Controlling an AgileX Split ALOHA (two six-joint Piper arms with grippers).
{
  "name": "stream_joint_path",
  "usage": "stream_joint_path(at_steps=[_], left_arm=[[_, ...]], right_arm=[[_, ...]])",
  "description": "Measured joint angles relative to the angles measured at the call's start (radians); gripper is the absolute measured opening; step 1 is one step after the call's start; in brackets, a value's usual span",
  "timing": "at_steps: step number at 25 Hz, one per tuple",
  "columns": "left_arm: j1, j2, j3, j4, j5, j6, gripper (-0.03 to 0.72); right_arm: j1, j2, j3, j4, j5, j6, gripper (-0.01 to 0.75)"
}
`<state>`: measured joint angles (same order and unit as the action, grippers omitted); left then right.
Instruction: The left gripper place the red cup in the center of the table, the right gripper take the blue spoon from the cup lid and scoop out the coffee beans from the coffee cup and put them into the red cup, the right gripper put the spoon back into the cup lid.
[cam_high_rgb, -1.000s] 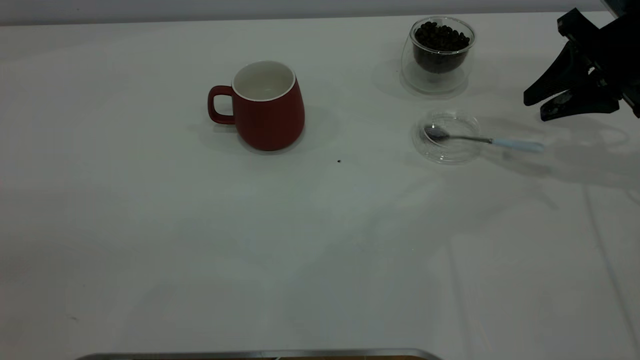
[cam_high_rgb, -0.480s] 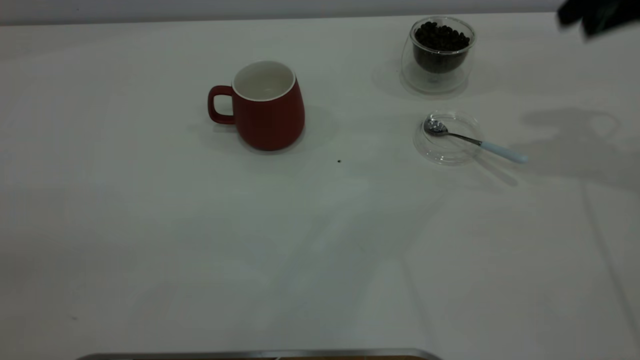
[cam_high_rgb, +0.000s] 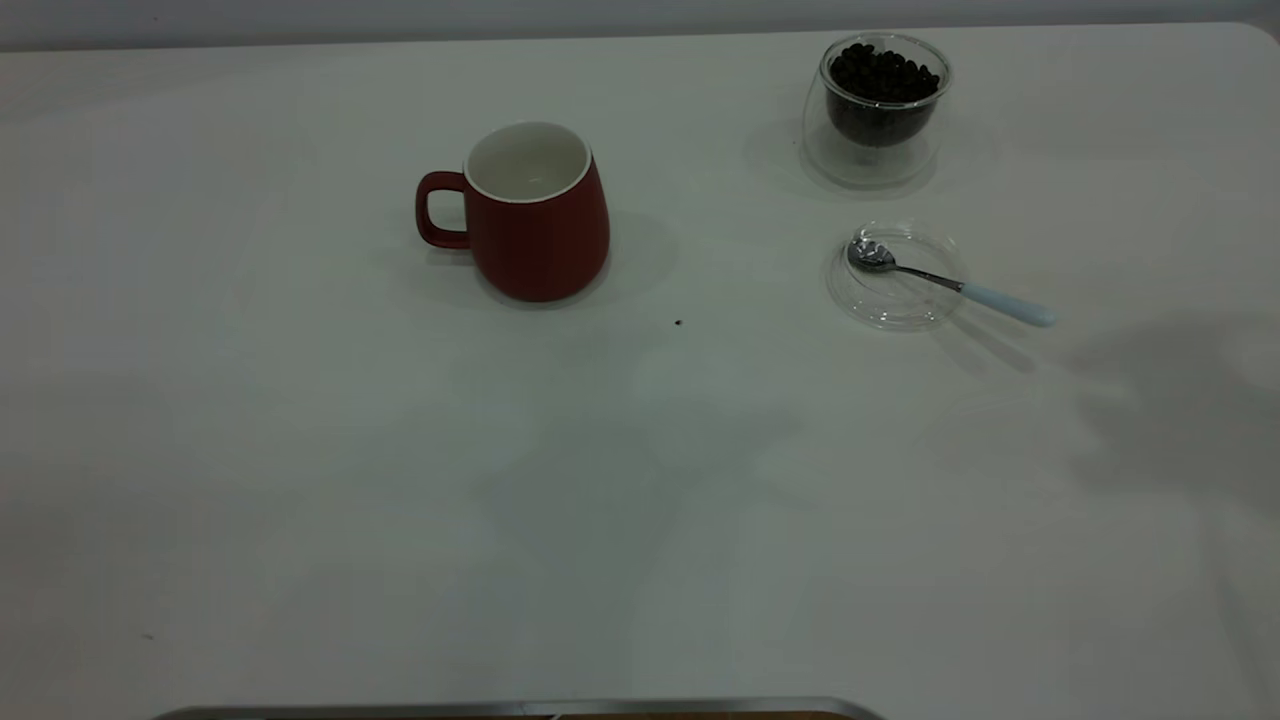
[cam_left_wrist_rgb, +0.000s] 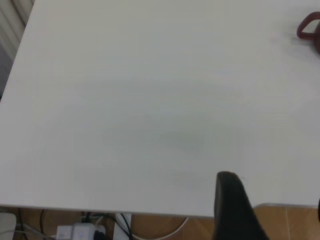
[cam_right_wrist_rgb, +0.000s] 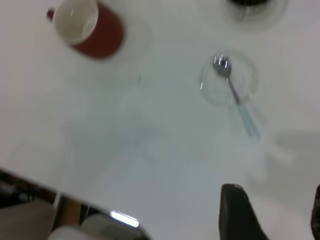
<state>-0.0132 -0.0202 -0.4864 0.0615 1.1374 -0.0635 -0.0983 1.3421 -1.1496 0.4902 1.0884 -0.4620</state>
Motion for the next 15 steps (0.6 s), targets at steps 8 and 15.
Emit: stream_joint_path(at_steps=[8,15], left_arm=[[0.0,0.0,0.0,0.0,0.0,0.0,0.466],[0.0,0.0,0.0,0.0,0.0,0.0,0.466]], right_arm=[[0.0,-0.245,0.0,-0.003,0.146,0.126,0.396],[0.0,-0.398,0.006,-0.009,0.146,0.13,0.396]])
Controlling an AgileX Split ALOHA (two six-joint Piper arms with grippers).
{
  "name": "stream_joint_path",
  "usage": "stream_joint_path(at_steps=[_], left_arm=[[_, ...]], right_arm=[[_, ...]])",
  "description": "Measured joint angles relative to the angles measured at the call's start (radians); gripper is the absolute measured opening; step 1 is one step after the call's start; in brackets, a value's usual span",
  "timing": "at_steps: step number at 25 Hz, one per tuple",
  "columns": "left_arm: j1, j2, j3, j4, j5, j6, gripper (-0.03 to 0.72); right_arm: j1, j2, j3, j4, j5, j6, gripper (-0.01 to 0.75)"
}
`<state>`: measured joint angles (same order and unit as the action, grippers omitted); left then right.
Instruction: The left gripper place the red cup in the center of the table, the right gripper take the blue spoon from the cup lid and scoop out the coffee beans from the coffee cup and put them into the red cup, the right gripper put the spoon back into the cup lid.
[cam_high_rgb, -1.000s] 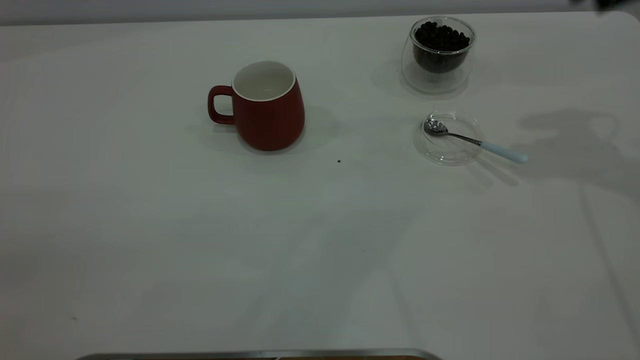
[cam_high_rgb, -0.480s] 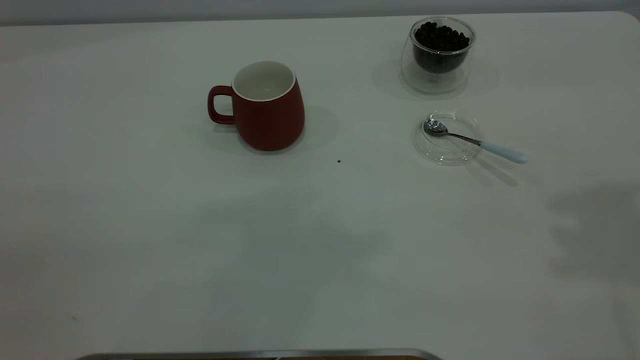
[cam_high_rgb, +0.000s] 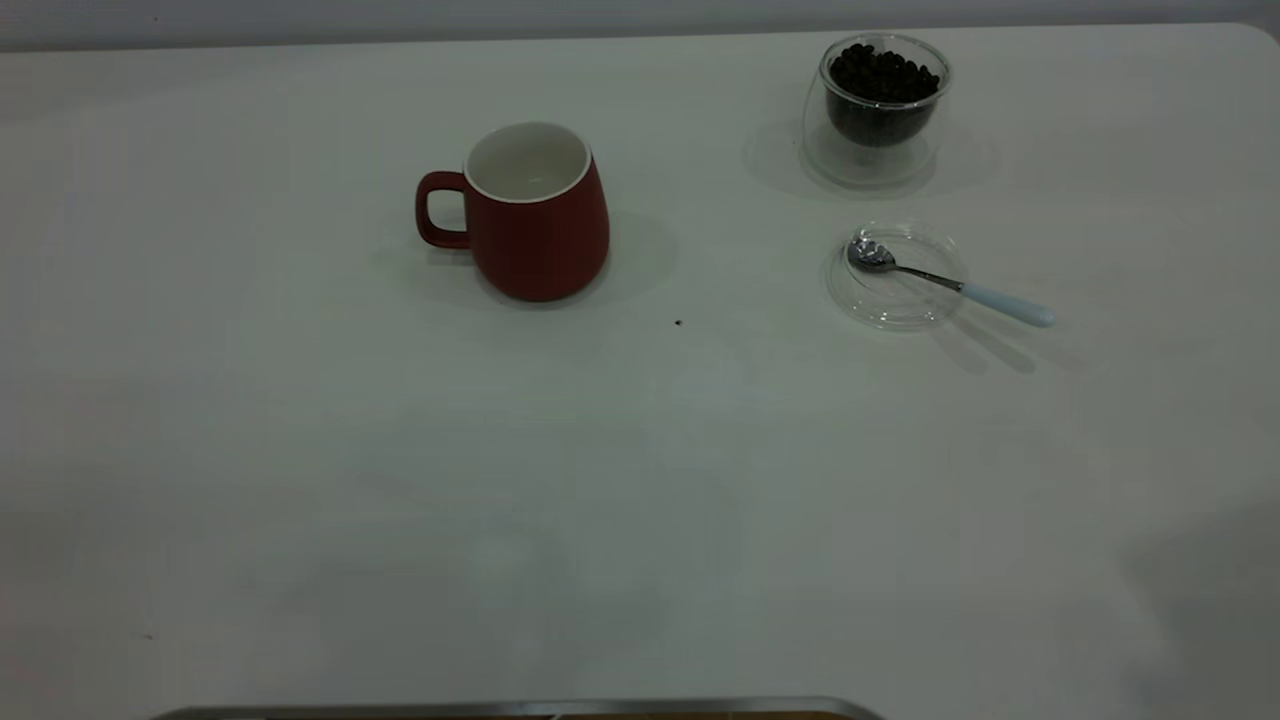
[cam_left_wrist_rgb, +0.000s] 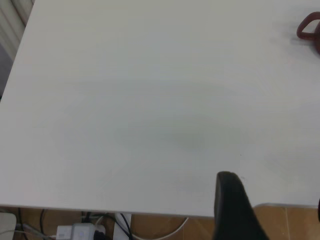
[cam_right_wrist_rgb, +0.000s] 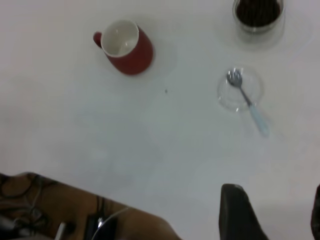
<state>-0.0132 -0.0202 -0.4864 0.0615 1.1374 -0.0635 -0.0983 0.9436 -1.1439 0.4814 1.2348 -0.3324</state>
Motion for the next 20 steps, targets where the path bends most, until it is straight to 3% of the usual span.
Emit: stream_joint_path(at_steps=[4,11,20], left_arm=[[0.0,0.0,0.0,0.0,0.0,0.0,0.466],[0.0,0.0,0.0,0.0,0.0,-0.002,0.466],[0.0,0.0,0.0,0.0,0.0,-0.002,0.466]], right_arm=[[0.0,-0.122,0.086,-0.018,0.0,0.019,0.396],[0.009,-0.503,0.37,-0.136,0.0,-0.105,0.396],[0.009,-0.891,0.525,-0.172,0.0,-0.081,0.396]])
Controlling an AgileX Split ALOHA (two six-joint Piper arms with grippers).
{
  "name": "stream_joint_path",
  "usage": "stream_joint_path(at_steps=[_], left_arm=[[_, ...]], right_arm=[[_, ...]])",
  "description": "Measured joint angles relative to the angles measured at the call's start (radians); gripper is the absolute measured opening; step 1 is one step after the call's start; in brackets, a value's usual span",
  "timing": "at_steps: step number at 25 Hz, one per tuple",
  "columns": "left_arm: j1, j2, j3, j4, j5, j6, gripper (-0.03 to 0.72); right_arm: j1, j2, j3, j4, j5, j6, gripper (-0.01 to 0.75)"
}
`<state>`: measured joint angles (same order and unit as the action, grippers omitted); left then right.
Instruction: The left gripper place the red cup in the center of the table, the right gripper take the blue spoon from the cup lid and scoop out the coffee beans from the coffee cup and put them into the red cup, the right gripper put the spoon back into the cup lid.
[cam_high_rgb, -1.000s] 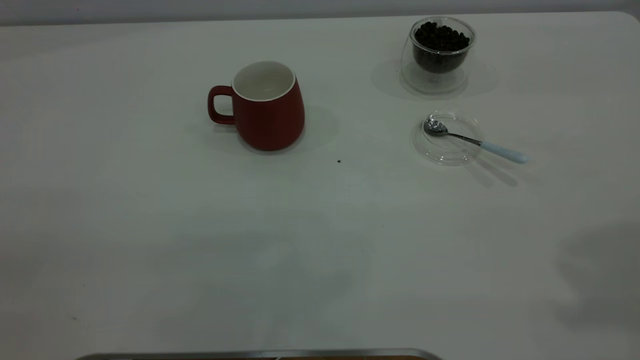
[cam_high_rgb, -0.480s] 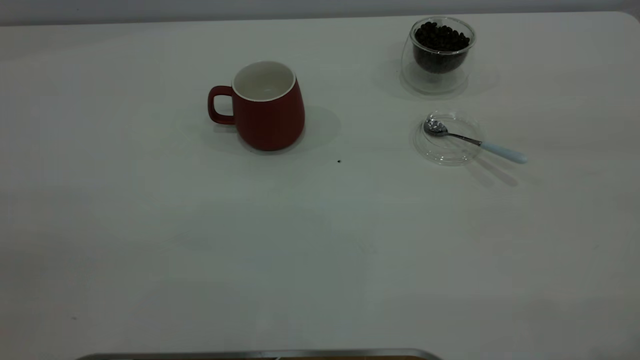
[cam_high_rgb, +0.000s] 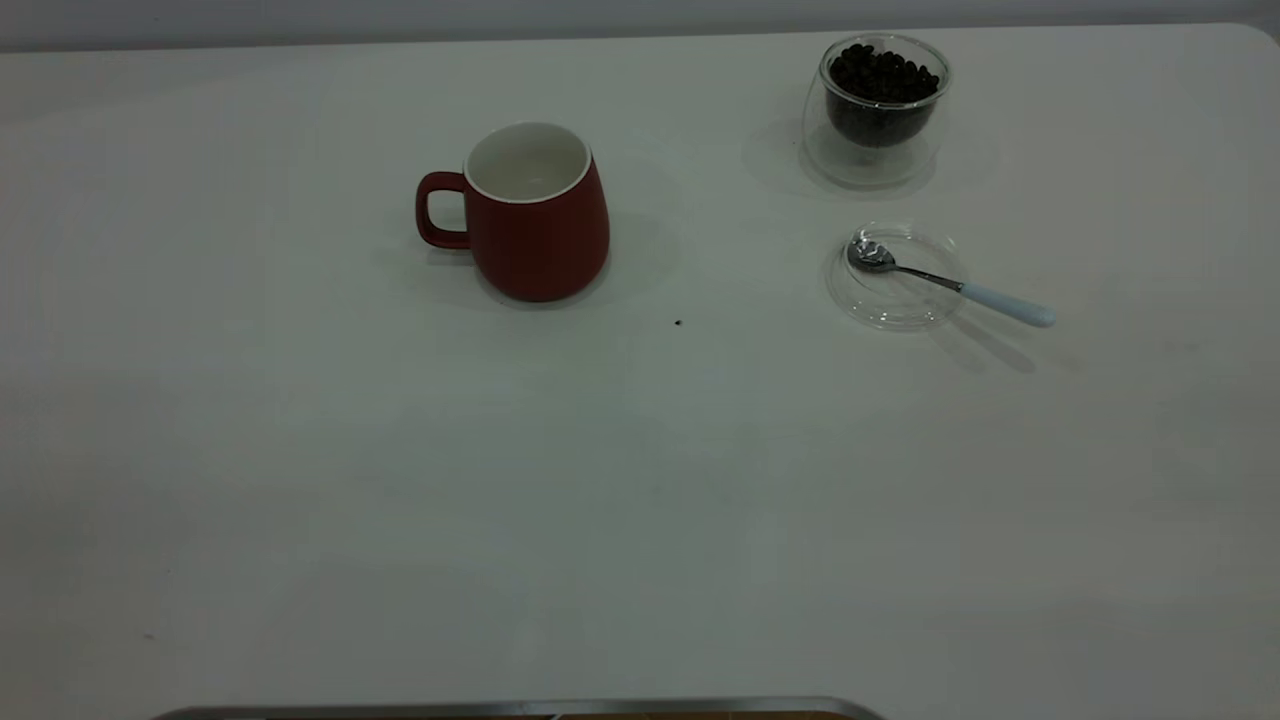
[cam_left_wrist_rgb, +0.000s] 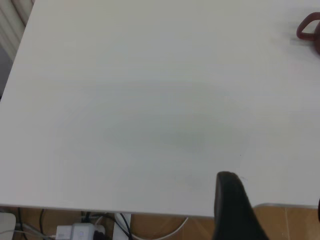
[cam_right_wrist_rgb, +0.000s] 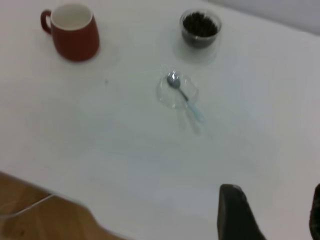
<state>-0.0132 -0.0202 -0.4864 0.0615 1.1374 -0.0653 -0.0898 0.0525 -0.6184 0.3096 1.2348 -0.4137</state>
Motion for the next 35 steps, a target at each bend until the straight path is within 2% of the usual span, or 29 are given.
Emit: stream_joint_path(at_steps=[6,12,35], left_arm=[[0.0,0.0,0.0,0.0,0.0,0.0,0.466],[0.0,0.0,0.0,0.0,0.0,0.0,0.466],[0.0,0.0,0.0,0.0,0.0,0.002,0.466]], right_arm=[[0.0,-0.07,0.108,-0.105,-0.079,0.105,0.396],[0.0,-0.07,0.127,-0.224,-0.103,0.257,0.396],[0.0,-0.07,0.135,-0.25,-0.106,0.264,0.396]])
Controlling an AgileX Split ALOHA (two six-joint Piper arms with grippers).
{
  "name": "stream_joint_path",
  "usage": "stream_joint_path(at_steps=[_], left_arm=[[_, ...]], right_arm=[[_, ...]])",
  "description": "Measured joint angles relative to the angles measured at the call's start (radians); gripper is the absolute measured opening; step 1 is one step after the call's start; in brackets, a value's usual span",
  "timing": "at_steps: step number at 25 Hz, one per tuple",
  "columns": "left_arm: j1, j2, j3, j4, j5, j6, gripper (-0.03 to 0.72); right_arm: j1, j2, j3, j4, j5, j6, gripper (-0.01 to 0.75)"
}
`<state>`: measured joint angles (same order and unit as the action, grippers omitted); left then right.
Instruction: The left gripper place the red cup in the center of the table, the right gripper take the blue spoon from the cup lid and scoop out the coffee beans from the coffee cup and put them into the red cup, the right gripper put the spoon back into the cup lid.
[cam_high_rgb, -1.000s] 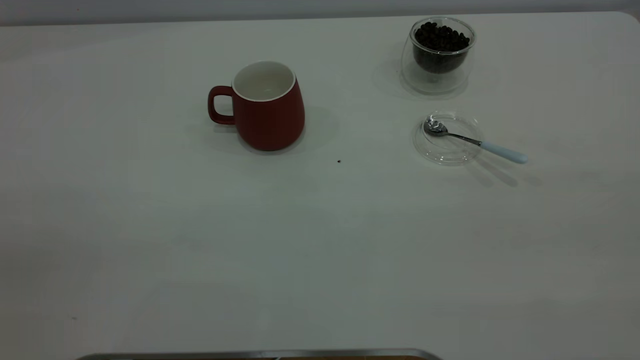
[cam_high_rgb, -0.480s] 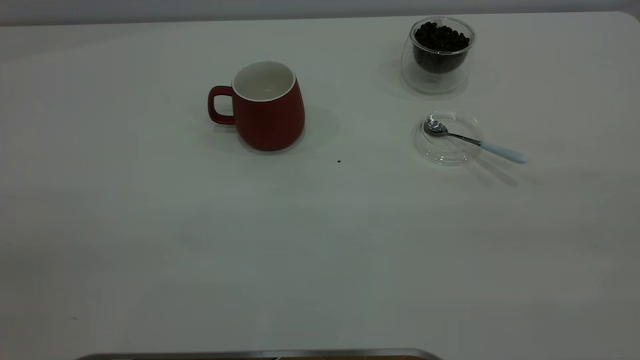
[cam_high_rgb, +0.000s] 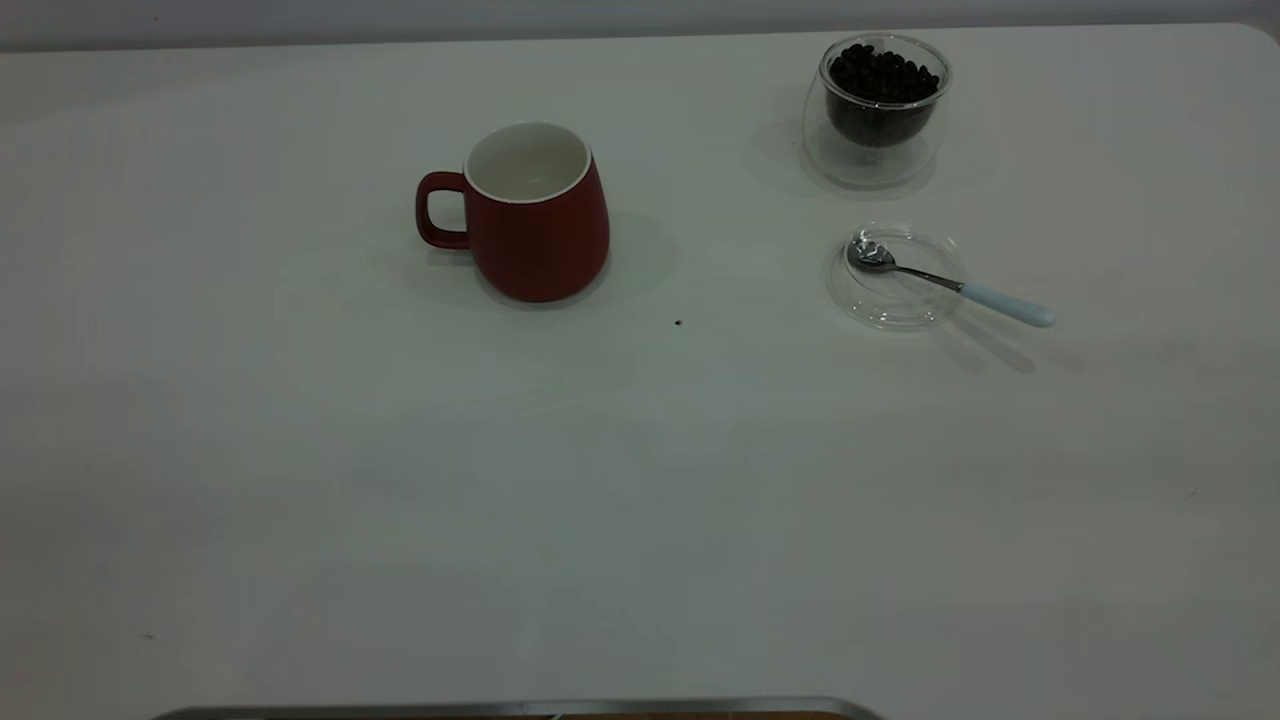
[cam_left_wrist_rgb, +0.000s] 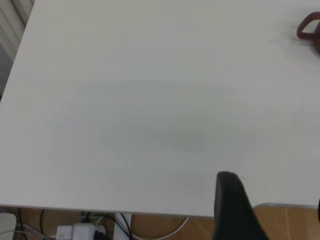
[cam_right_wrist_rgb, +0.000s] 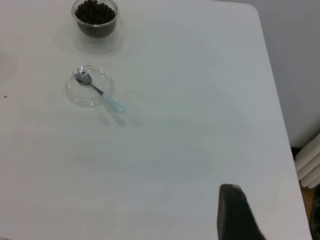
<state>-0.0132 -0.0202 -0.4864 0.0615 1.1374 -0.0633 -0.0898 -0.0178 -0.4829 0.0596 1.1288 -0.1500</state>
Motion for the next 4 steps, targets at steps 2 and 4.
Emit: stream_joint_path(at_steps=[2,4], left_arm=[[0.0,0.0,0.0,0.0,0.0,0.0,0.466],[0.0,0.0,0.0,0.0,0.0,0.0,0.466]], right_arm=[[0.0,0.0,0.0,0.0,0.0,0.0,0.396],[0.0,0.0,0.0,0.0,0.0,0.0,0.396]])
